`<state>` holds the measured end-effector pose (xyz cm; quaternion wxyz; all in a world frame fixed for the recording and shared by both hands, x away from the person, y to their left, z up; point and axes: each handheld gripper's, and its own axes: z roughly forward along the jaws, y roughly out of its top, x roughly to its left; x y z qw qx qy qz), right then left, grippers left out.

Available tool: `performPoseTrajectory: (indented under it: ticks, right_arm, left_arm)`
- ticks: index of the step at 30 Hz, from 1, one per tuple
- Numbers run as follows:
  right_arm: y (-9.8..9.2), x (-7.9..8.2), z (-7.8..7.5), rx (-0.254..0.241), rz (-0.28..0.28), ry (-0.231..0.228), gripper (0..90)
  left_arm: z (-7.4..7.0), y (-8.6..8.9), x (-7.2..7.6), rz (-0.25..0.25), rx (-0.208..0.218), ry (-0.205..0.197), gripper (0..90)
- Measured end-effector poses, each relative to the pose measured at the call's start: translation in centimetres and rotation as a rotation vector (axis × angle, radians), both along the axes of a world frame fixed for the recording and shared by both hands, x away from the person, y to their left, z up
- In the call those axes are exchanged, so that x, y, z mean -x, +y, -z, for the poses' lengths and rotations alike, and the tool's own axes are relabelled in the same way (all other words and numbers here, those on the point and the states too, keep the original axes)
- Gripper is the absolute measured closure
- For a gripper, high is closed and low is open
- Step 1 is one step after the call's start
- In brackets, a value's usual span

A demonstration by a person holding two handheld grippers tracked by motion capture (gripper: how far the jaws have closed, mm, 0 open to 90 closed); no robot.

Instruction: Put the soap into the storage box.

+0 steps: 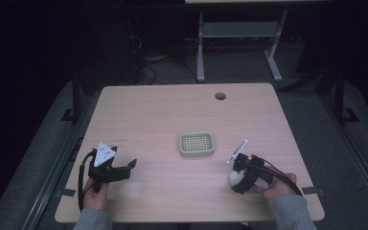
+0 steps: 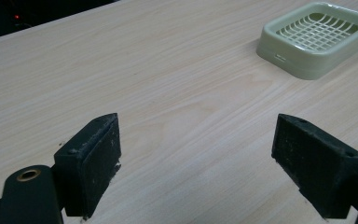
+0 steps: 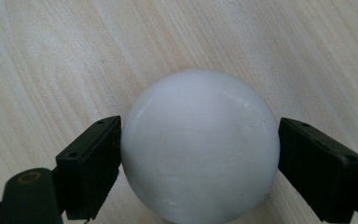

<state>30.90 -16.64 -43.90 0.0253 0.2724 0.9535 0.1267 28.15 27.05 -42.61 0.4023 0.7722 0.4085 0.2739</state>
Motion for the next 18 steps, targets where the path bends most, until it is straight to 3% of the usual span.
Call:
performPoseTrajectory:
  ticks: [18]
  right_arm:
    - [-0.01, -0.13, 0.28, 0.006, -0.010, 0.021, 21.3]
  left_arm:
    - [-0.02, 0.03, 0.01, 0.000, 0.001, -0.001, 15.2]
